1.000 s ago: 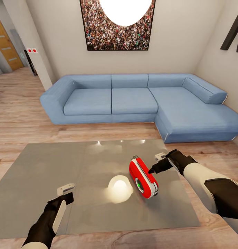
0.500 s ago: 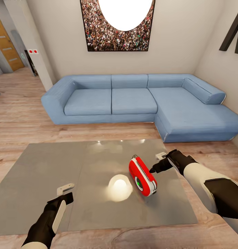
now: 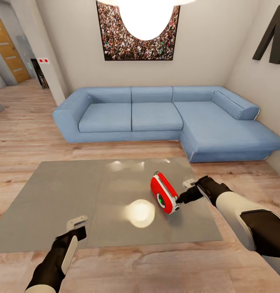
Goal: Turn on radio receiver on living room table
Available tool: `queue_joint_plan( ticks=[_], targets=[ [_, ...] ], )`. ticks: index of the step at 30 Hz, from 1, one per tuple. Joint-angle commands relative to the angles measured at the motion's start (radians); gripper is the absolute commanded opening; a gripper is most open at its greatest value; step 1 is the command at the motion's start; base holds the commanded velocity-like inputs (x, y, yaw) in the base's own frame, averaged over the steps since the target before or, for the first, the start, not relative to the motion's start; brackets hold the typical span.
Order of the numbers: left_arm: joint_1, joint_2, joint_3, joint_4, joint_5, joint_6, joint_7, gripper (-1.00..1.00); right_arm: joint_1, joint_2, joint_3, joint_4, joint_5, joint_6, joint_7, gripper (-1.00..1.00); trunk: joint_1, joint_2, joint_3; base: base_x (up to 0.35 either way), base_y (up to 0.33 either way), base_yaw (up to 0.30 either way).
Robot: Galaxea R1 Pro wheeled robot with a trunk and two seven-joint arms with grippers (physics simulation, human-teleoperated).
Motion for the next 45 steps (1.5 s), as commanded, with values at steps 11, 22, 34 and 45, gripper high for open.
queue_joint_plan(
  ticks=[11,22,34,45],
  targets=[
    [0.000,0.002,-0.001,0.062,0.001,-0.001,-0.005,-1.00,0.004,-0.002,0.000,0.041,-0.006,-0.004,-0.038,1.00,-0.042,0.077,0.035,-0.180,0.000,0.000],
    [0.000,0.101,-0.013,0.654,-0.053,-0.344,-0.073,-1.00,0.160,-0.020,0.000,0.210,-0.008,-0.145,-0.094,1.00,-0.084,0.154,0.069,-0.003,0.000,0.000],
    [0.018,0.207,-0.032,1.012,-0.117,-0.726,-0.251,-1.00,0.640,-0.036,-0.005,0.211,-0.230,-0.582,-0.584,1.00,-0.092,0.168,0.075,0.000,0.000,0.000],
    [0.093,0.138,-0.043,1.023,-0.409,-0.786,-0.295,-1.00,0.796,0.005,-0.004,0.210,-0.363,-0.672,-0.764,1.00,-0.092,0.168,0.075,0.000,0.000,0.000]
  ],
)
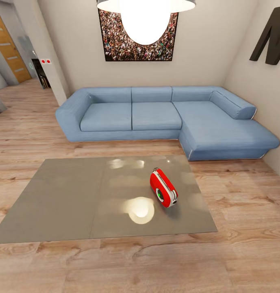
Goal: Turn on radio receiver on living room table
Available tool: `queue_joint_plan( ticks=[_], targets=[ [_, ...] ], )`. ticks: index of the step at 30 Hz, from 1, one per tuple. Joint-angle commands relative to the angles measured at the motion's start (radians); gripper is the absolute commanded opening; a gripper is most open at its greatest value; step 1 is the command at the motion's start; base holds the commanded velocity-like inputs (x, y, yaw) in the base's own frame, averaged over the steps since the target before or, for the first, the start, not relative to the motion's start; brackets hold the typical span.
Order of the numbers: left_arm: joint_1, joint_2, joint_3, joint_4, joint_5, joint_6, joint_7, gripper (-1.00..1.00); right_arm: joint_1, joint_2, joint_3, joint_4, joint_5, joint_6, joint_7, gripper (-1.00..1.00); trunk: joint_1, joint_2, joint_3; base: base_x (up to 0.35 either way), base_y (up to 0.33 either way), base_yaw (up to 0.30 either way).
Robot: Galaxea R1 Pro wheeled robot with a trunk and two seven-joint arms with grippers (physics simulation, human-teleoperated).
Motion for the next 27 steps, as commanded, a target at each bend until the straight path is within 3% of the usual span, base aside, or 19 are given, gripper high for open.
queue_joint_plan(
  ticks=[1,5,10,27],
  targets=[
    [0.001,-0.012,0.000,0.000,-0.001,0.000,-0.002,-1.00,0.001,0.003,0.000,0.000,-0.001,0.000,0.000,1.00,0.000,0.000,0.000,0.000,0.000,0.000],
    [0.003,-0.081,0.000,0.000,-0.003,0.001,-0.006,-1.00,0.001,0.009,0.000,0.000,-0.001,-0.001,-0.001,1.00,0.000,0.000,0.000,0.000,0.000,0.000],
    [0.004,-0.142,0.000,0.000,-0.003,0.001,-0.007,-1.00,0.001,0.012,0.000,0.000,-0.001,-0.001,-0.001,1.00,0.000,0.000,0.000,0.000,0.000,0.000],
    [0.006,-0.161,0.000,0.000,-0.002,0.001,-0.008,-1.00,0.001,0.013,0.000,0.000,-0.001,-0.001,-0.001,1.00,0.000,0.000,0.000,0.000,0.000,0.000]
  ],
)
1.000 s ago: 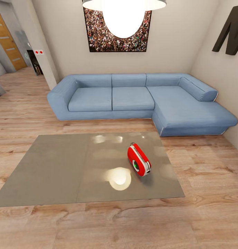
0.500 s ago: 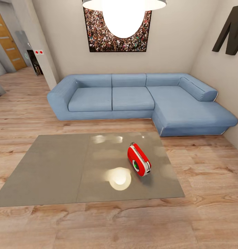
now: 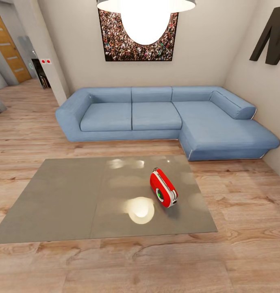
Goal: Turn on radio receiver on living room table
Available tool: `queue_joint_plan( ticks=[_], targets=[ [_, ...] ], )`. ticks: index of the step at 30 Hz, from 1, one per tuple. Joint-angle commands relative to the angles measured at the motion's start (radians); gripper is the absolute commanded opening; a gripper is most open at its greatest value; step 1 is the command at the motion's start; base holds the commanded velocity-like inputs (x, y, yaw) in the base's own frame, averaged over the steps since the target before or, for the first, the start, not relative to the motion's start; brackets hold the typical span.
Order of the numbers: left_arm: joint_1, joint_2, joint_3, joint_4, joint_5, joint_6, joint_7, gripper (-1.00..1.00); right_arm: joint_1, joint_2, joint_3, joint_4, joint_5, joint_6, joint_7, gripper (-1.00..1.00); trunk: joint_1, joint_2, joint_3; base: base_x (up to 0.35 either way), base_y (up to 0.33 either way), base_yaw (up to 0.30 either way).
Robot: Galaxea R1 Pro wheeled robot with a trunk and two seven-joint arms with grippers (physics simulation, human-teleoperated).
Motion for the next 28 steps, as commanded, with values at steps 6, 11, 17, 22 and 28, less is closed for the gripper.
queue_joint_plan(
  ticks=[6,11,17,22,28],
  targets=[
    [0.000,-0.007,0.000,0.000,0.000,0.000,0.000,-1.00,0.000,0.000,0.000,0.000,0.000,0.000,0.000,1.00,0.000,0.000,0.000,0.000,0.000,0.000],
    [0.000,-0.008,0.000,0.000,0.000,-0.006,0.000,-1.00,0.000,0.000,0.000,0.000,0.000,0.000,0.000,1.00,0.000,0.000,0.000,0.000,0.000,0.000],
    [0.000,-0.009,0.000,0.000,0.000,-0.002,-0.001,-1.00,0.000,0.000,0.000,0.000,0.000,0.000,0.000,1.00,0.000,0.000,0.000,0.000,0.000,0.000],
    [0.000,-0.009,0.000,0.001,0.000,0.000,-0.002,-1.00,0.000,0.000,0.000,0.000,0.000,0.000,0.000,1.00,0.000,0.000,0.000,0.000,0.000,0.000],
    [0.004,-0.008,0.000,0.001,0.000,0.002,0.000,-1.00,0.000,0.000,0.000,0.000,0.000,0.000,0.000,1.00,0.000,0.000,0.000,0.000,0.000,0.000]
  ],
)
